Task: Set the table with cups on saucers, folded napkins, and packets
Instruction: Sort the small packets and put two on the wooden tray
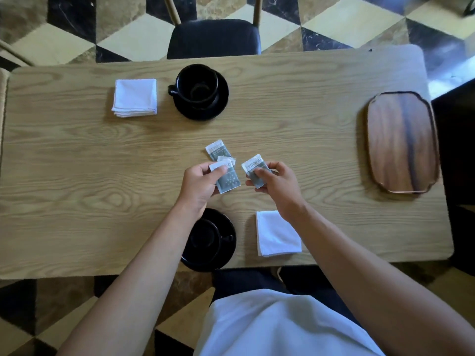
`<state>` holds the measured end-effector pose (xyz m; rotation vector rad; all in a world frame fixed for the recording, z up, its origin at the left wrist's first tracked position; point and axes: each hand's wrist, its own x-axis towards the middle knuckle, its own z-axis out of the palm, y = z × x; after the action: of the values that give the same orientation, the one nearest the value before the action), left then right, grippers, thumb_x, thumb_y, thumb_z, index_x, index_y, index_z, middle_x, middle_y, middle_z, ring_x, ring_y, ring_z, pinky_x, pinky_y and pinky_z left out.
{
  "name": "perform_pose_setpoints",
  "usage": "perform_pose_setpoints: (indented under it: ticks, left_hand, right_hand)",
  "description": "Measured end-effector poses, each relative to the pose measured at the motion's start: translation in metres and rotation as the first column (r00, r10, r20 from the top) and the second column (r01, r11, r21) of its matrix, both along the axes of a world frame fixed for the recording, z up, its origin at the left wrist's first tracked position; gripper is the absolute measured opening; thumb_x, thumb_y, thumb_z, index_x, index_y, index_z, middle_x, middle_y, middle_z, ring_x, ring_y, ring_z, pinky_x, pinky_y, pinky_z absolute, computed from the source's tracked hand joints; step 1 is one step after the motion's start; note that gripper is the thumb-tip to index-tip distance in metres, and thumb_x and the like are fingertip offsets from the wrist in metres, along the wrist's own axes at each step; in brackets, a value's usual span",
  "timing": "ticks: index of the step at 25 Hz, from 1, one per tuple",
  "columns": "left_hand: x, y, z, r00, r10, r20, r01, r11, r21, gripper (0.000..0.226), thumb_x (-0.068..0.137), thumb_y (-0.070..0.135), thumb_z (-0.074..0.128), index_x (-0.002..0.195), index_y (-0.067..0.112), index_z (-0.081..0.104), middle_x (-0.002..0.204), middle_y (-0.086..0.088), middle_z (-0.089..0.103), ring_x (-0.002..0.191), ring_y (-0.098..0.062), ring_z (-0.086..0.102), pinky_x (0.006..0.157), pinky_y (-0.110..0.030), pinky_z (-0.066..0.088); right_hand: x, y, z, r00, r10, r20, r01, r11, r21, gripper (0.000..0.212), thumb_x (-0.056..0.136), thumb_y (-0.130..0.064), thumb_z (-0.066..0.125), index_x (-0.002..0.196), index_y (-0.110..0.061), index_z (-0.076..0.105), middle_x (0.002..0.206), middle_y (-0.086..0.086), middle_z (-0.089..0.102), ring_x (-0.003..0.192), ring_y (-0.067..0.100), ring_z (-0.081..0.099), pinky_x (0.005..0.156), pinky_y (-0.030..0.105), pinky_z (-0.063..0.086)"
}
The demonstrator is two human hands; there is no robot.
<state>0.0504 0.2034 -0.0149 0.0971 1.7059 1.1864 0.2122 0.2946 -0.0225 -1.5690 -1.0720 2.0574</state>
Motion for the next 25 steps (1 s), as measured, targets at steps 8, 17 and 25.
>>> perform_pose_setpoints:
  ticks: [8,17,25]
  left_hand:
    - [0.164,0.088,0.035,0.941,-0.338,0.003,0.337,0.938,0.078,0.023,0.086,-0.011,0.055,0.095,0.003,0.072,0.092,-0.015,0.069,0.080,-0.027,0.066,0.077,-0.043,0.058]
    - [0.451,0.149,0.063,0.867,-0.497,0.032,0.490,0.863,0.119,0.024,0.086,-0.012,0.058,0.102,0.002,0.070,0.088,-0.012,0.077,0.072,-0.023,0.076,0.061,-0.035,0.061]
    - [0.588,0.193,0.077,0.837,-0.547,0.026,0.541,0.834,0.110,0.020,0.089,-0.007,0.065,0.099,0.008,0.071,0.098,-0.013,0.078,0.084,-0.024,0.077,0.065,-0.031,0.061]
  right_hand:
    - [0.179,0.035,0.034,0.937,-0.346,-0.057,0.348,0.937,0.039,0.014,0.095,-0.005,0.061,0.102,-0.011,0.051,0.094,0.014,0.076,0.083,0.028,0.076,0.063,0.029,0.052]
    - [0.481,0.047,0.059,0.838,-0.546,0.010,0.527,0.814,0.246,0.011,0.097,-0.017,0.065,0.106,-0.023,0.064,0.089,-0.006,0.078,0.081,0.009,0.076,0.062,0.022,0.060]
    - [0.617,0.081,0.053,0.756,-0.647,0.097,0.619,0.755,0.217,0.003,0.096,-0.024,0.065,0.095,-0.027,0.066,0.085,-0.009,0.078,0.079,0.007,0.076,0.063,0.025,0.061]
